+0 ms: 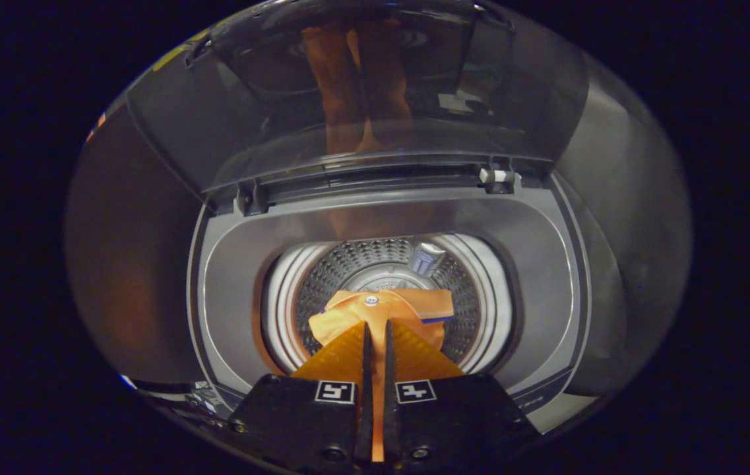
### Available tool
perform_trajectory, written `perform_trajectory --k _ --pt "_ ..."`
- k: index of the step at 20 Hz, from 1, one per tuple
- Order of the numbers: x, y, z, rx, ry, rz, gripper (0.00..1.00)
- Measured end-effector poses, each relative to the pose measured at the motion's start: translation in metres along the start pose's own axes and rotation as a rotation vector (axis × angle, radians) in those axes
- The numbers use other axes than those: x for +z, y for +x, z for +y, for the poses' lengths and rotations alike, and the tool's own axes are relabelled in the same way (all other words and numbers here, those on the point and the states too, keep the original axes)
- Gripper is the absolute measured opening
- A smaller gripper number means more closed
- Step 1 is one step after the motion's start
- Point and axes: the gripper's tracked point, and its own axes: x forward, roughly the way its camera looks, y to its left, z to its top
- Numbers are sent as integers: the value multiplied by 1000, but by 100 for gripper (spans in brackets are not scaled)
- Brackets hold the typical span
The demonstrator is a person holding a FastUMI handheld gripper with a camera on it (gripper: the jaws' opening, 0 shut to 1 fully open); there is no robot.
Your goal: Put the clothes into the washing machine and then close the washing machine lid.
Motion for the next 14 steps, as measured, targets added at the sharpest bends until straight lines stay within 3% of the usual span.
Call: perform_trajectory --k 4,9,14 --pt "-6 -3 6 26 -1 18 22" --pt "-13 -8 11 17 -4 -17 72" --pt "-13 -13 12 7 -23 -48 71"
